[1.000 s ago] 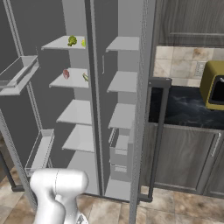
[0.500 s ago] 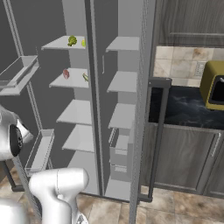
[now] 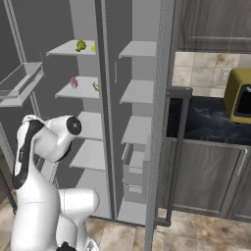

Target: Gather the corn and broccoli from the fridge and place them on a tray on the dining counter. Then gather the steak and fish from the fridge and place them on the other tray.

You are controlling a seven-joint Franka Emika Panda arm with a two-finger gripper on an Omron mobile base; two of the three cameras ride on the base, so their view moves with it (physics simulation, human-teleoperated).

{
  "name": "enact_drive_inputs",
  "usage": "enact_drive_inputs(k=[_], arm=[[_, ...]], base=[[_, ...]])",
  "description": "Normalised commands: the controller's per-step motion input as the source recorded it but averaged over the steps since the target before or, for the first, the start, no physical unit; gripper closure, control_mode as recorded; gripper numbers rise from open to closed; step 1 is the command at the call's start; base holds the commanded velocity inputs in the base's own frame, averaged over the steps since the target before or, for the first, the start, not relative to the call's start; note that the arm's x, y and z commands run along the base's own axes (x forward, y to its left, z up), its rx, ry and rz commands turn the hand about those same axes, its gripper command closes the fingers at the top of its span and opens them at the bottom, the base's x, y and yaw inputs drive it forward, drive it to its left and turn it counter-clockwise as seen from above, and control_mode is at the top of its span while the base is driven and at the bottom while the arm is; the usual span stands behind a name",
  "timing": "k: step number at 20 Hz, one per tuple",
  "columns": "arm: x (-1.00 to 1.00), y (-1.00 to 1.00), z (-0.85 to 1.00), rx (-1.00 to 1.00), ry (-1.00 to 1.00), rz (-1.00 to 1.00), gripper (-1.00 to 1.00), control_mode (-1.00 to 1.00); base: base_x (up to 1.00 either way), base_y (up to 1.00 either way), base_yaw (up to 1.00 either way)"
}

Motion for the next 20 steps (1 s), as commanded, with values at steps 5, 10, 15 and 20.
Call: enact_drive_inputs(k=[5,10,15,20], arm=[[0.8,0.08,0.19,0.0,0.0,0.32,-1.0,-1.0],[0.42,0.35,0.27,0.0,-0.02,0.07,-1.0,-1.0],[0.02,0.52,0.32,0.0,-0.11,0.0,-1.0,-1.0],[0.0,0.47,0.51,0.0,-0.17,0.0,-1.0,-1.0]], base=[[0.0,0.0,0.0],[0.0,0.0,0.0],[0.0,0.0,0.0],[0.0,0.0,0.0]])
